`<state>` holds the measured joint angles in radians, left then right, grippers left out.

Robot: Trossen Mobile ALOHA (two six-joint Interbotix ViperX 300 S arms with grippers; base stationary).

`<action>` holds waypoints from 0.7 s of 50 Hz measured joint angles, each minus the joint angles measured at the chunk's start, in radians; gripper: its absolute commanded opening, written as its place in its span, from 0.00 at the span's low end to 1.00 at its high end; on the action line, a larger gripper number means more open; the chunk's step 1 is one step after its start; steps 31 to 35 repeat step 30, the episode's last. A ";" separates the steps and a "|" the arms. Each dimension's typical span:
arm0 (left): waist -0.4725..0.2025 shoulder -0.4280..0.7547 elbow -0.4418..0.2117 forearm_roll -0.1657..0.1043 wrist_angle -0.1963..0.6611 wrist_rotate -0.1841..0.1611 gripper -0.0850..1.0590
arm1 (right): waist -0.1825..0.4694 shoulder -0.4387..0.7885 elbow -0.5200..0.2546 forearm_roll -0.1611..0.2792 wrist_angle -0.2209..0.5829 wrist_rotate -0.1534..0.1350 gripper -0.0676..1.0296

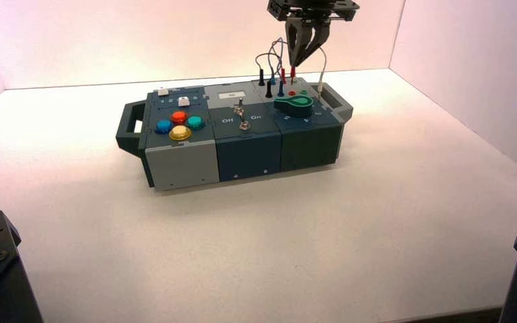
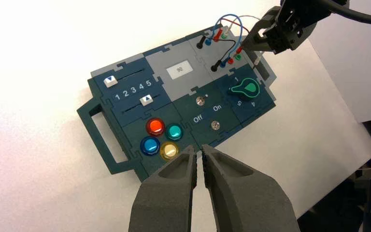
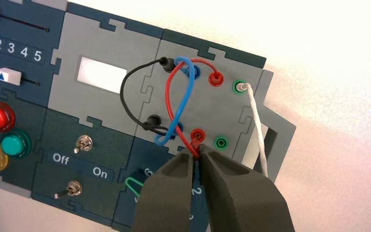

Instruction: Pull the red wire.

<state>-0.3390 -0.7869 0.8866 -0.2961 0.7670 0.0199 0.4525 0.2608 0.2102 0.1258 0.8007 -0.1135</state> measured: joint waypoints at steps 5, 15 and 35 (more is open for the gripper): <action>0.000 0.000 0.000 0.000 0.000 0.000 0.14 | 0.002 -0.011 0.002 -0.002 0.000 0.003 0.04; -0.002 0.000 0.008 0.000 0.000 0.000 0.14 | 0.000 -0.025 0.000 -0.005 0.003 0.005 0.04; 0.000 0.000 0.018 0.000 0.003 0.000 0.14 | 0.000 -0.026 0.000 -0.012 0.011 0.006 0.04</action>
